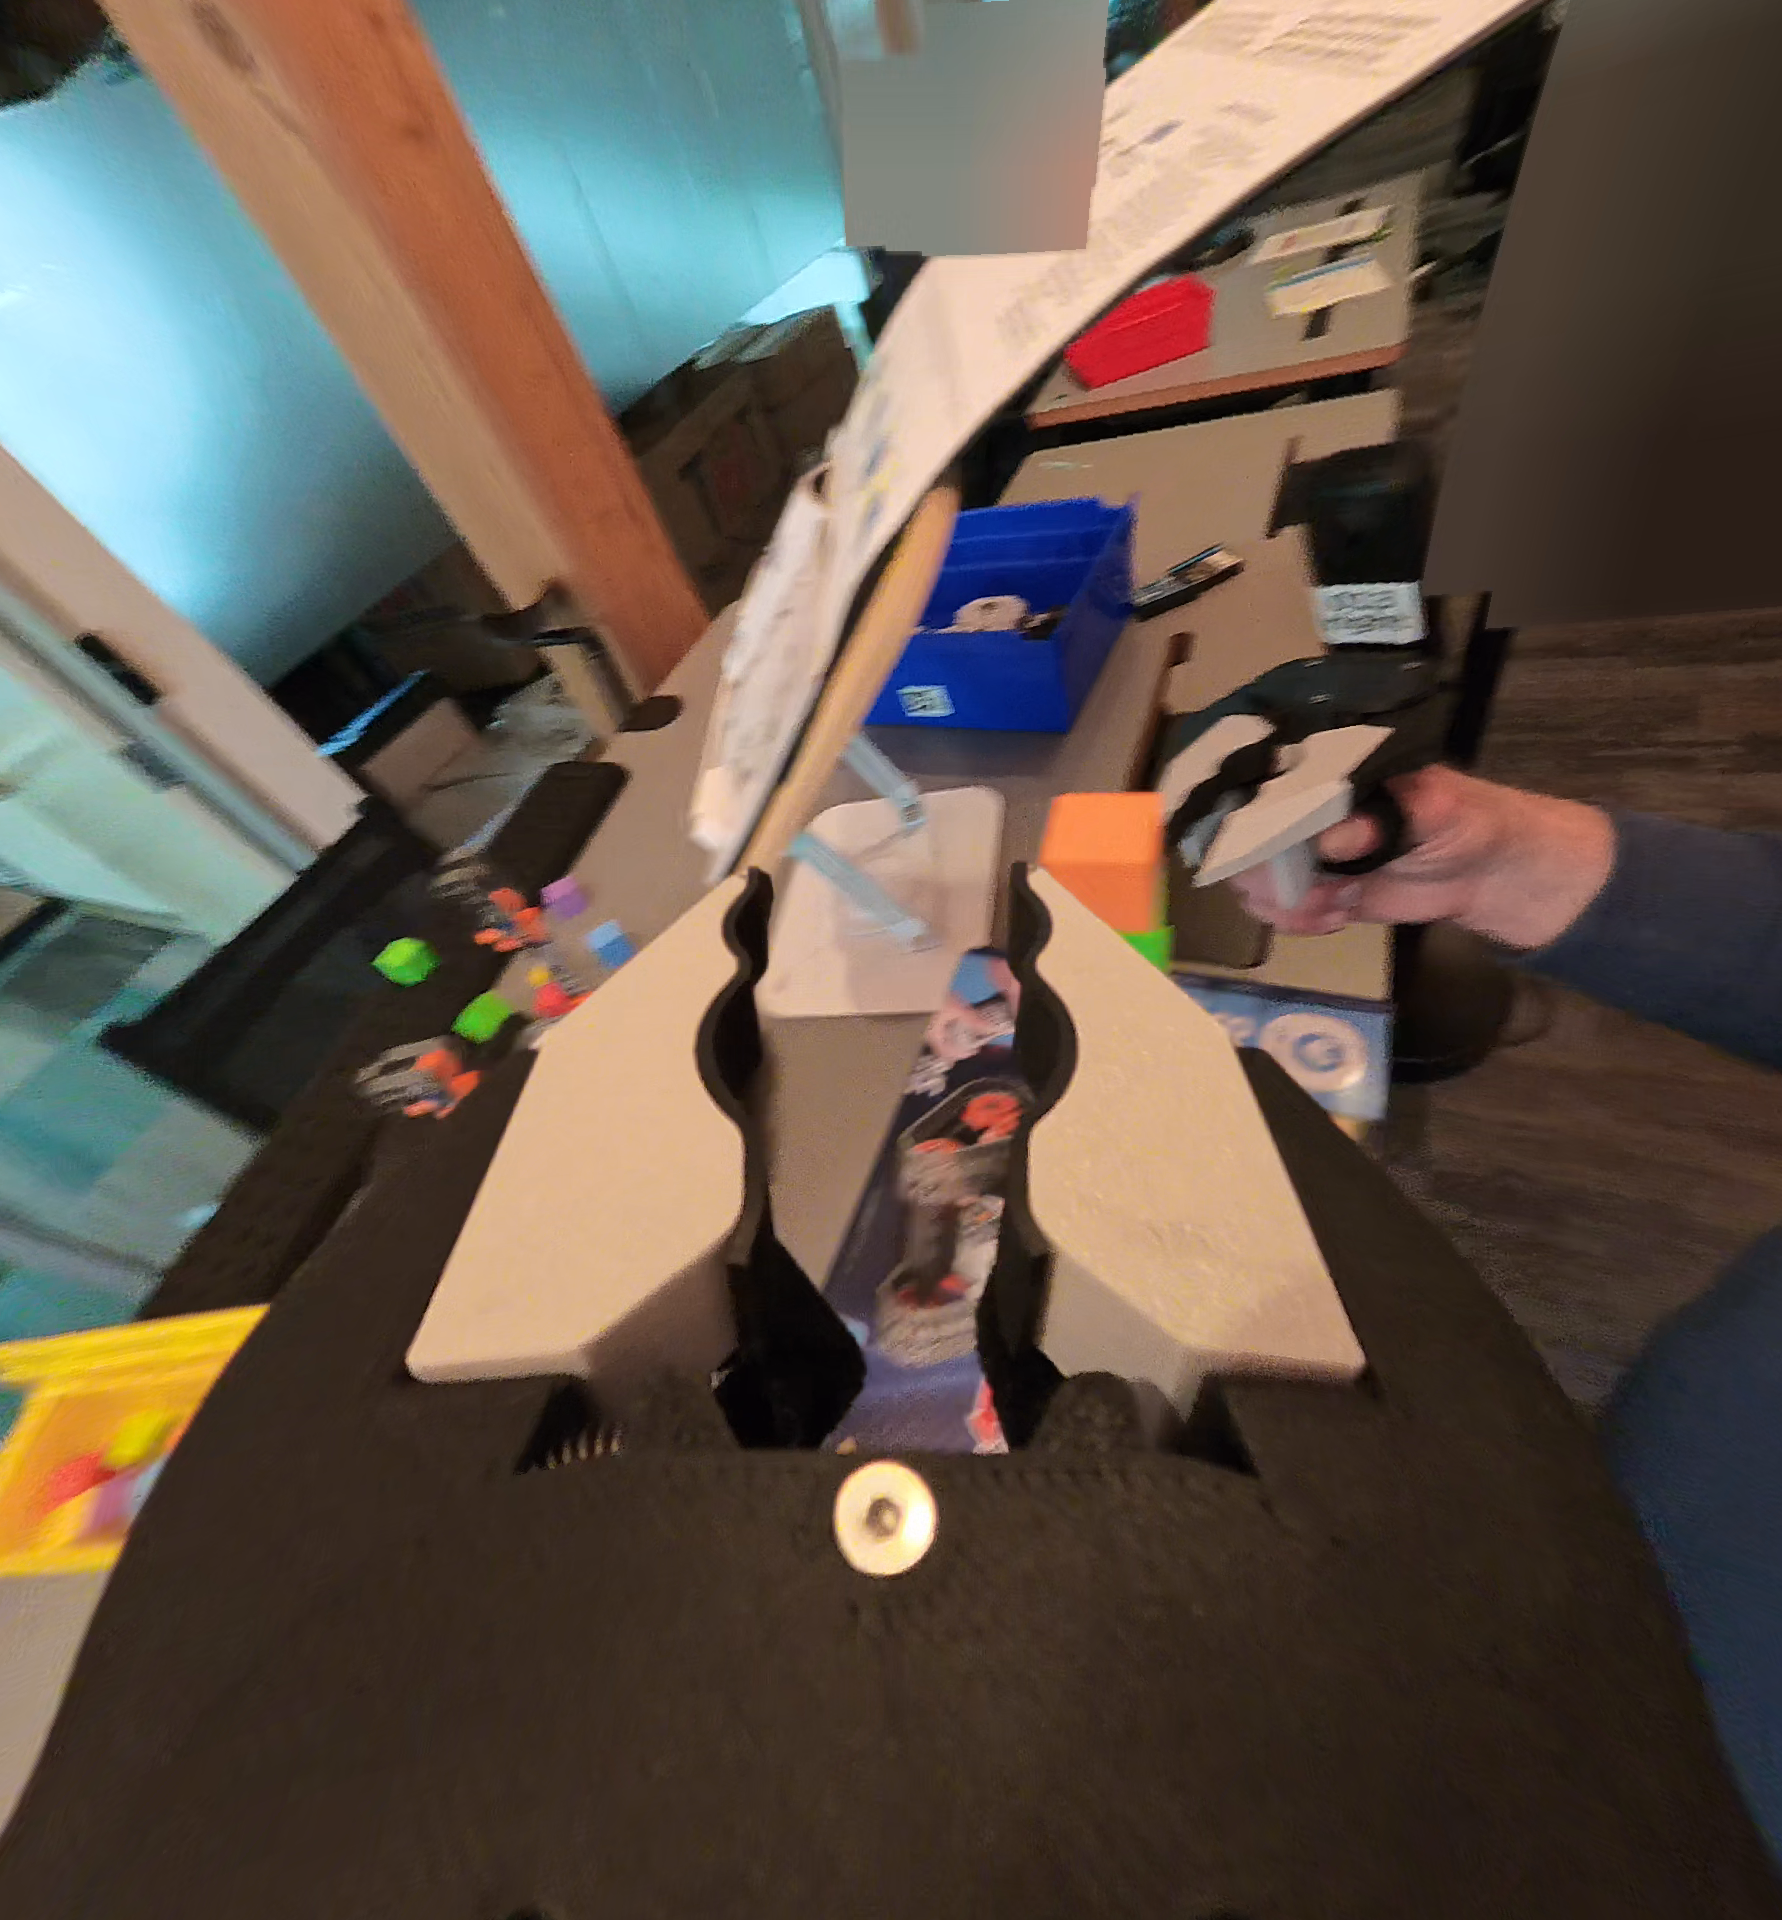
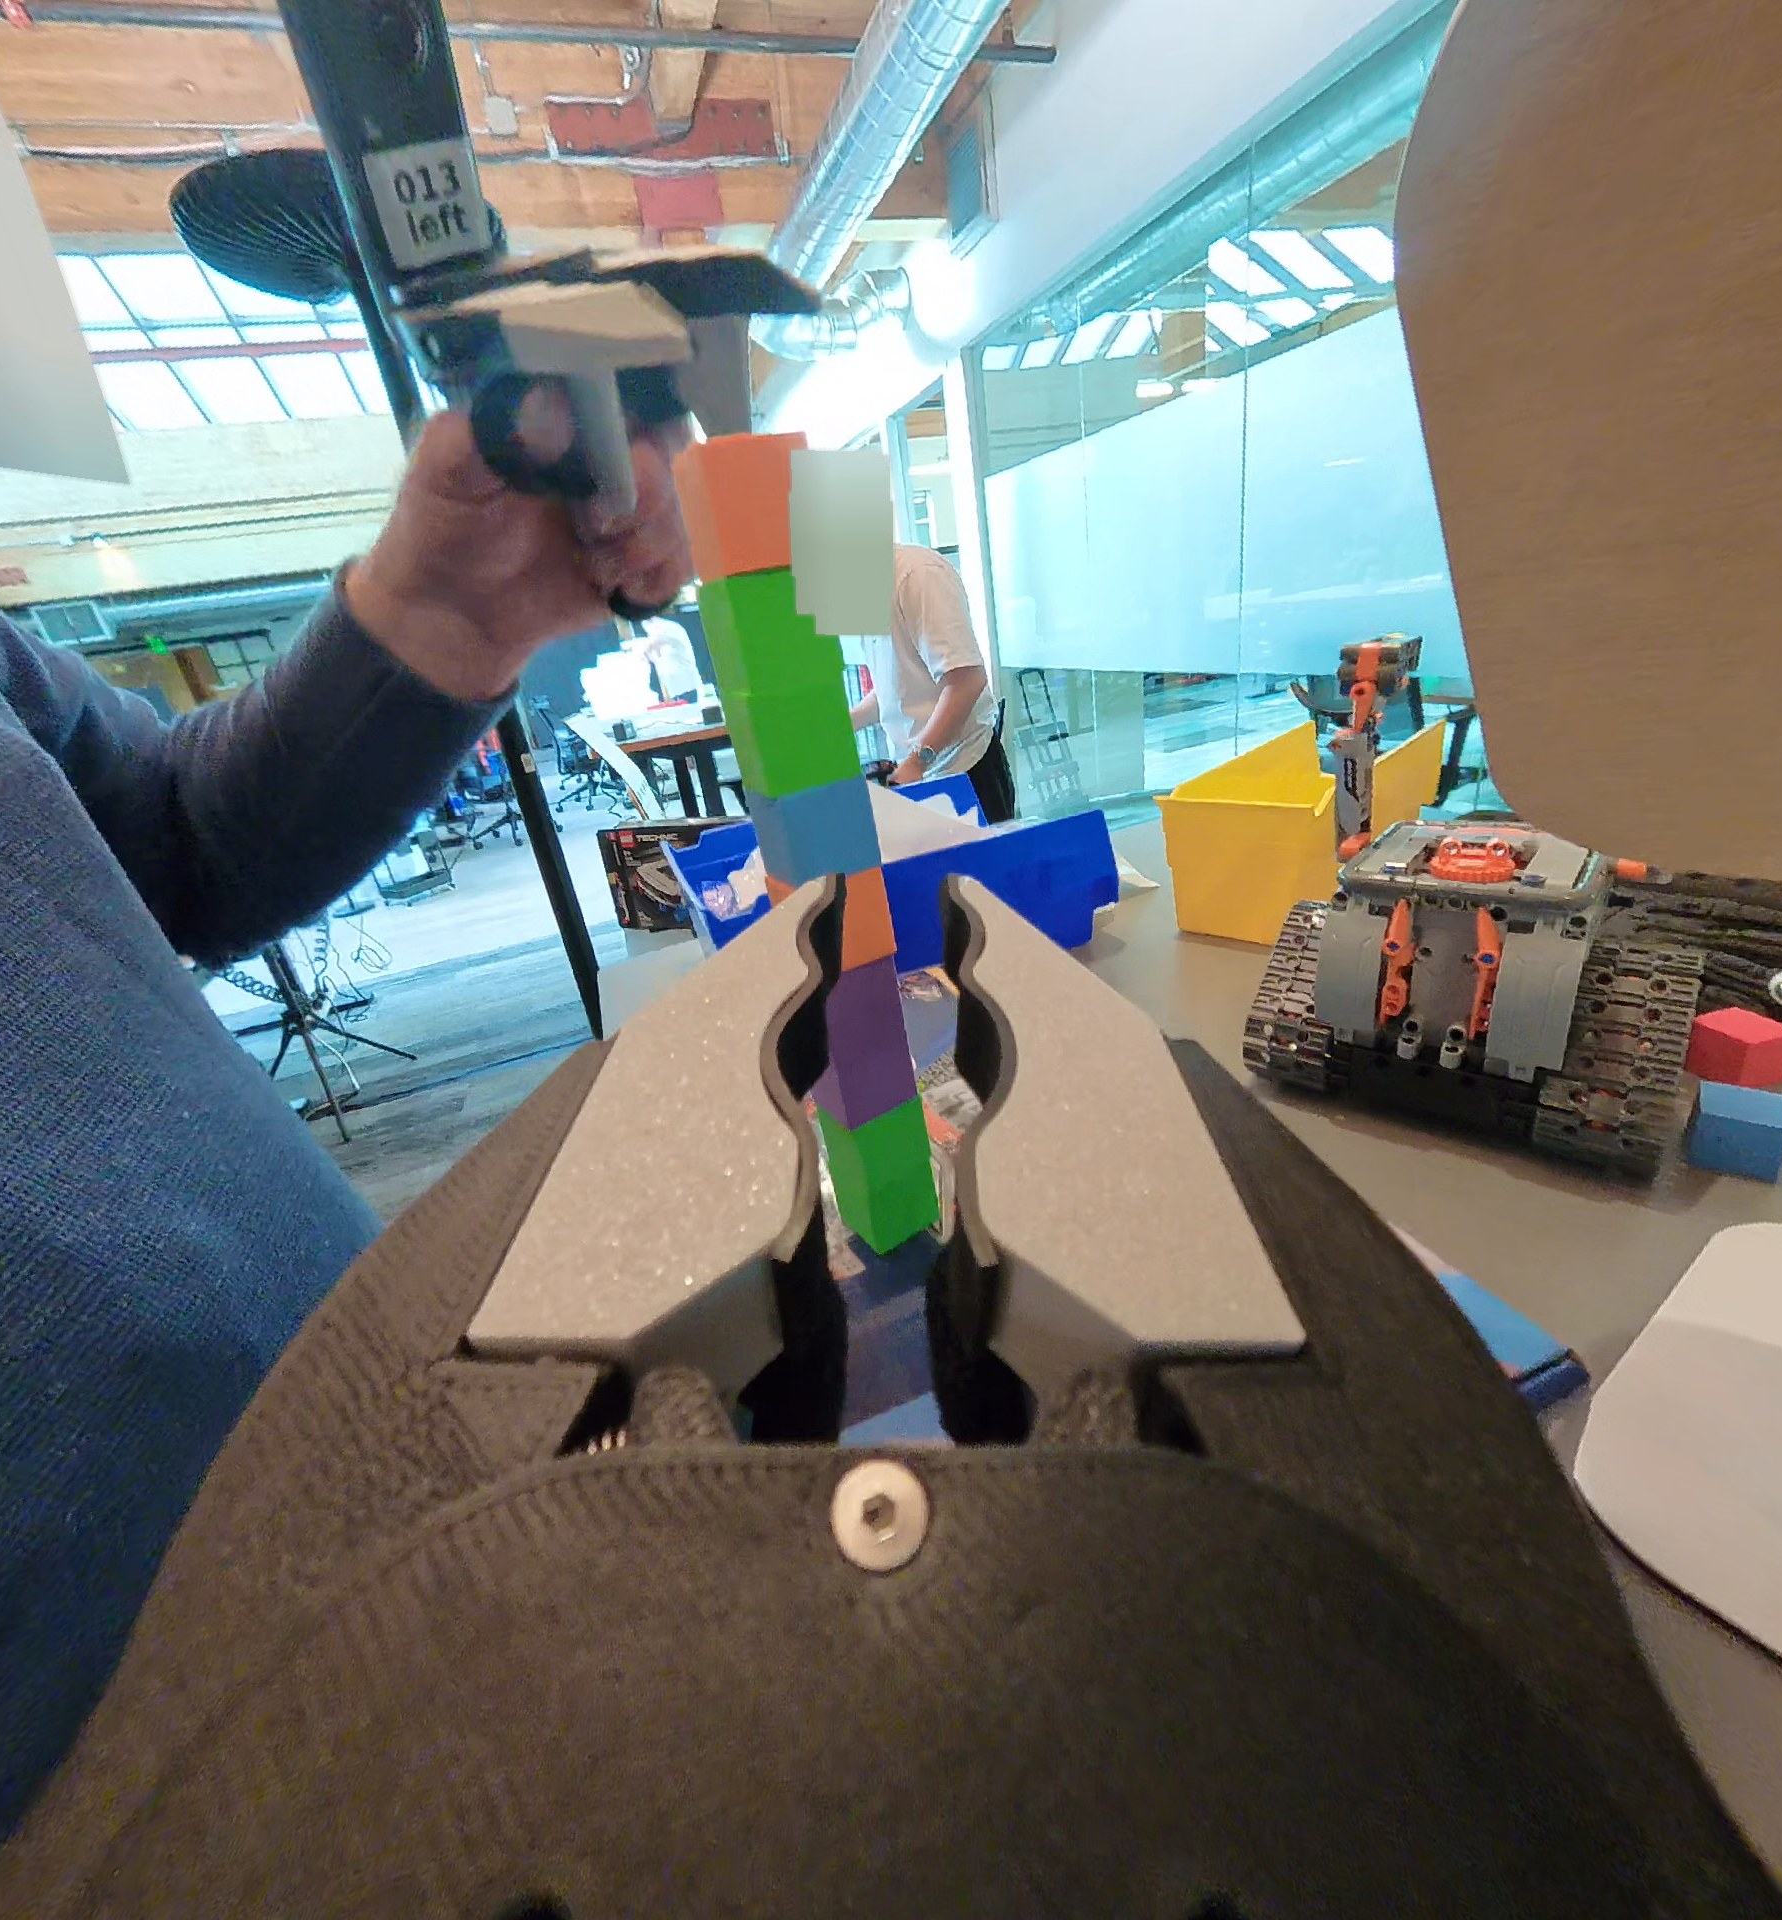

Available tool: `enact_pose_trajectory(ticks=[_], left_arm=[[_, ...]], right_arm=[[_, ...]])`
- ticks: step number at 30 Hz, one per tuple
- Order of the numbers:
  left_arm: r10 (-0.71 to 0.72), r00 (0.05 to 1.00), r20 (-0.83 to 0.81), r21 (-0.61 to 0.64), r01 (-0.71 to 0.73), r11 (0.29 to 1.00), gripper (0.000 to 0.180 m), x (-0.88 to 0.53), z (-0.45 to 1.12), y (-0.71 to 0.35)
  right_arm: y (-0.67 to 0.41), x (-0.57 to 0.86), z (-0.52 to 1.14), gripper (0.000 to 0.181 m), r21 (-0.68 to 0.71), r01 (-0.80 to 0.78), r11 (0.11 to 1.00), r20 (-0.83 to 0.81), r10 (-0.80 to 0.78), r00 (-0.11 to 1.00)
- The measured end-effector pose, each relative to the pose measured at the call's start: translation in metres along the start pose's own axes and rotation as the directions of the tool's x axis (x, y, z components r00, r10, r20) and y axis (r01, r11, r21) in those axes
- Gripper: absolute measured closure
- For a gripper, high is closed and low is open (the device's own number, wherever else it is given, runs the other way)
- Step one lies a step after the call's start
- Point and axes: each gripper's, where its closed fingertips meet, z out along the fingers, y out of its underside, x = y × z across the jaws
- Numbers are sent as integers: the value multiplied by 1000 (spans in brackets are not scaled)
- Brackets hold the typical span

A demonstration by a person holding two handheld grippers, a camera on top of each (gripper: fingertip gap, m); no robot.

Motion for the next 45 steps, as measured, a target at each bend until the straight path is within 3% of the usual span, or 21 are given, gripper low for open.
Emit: enact_pose_trajectory(ticks=[5,11,15,20,25,29,36,40,42,45], left_arm=[[85,976,201,-166,-52,985,143,-99,-37,23],[150,965,217,-358,-65,931,138,-191,-32,74],[42,993,107,-355,-1,935,137,-223,3,106],[76,997,5,-414,-67,908,136,-270,73,136],[12,996,-91,-405,-49,913,136,-313,177,159],[57,991,-117,-455,-104,884,133,-345,264,193],[220,971,-94,-561,-234,794,107,-409,375,253],[199,972,-128,-592,-236,770,105,-423,409,284],[197,968,-154,-603,-250,758,108,-421,421,296],[140,971,-192,-598,-229,768,128,-408,434,304]], right_arm=[[12,1,-1,164,-37,-6,999,-36,5,999],[23,6,0,163,-105,14,994,-120,-27,992],[28,14,-1,163,-155,30,987,-208,-62,976],[30,21,-5,163,-162,9,987,-324,-62,944],[36,26,-10,163,-159,-22,987,-445,-51,894],[38,23,-14,163,-142,-48,989,-522,-34,852],[47,13,-27,163,-135,-98,986,-633,-10,774],[56,7,-38,163,-126,-129,984,-679,9,734],[60,7,-42,163,-110,-142,984,-694,27,719],[65,8,-45,164,-102,-155,983,-705,38,708]])
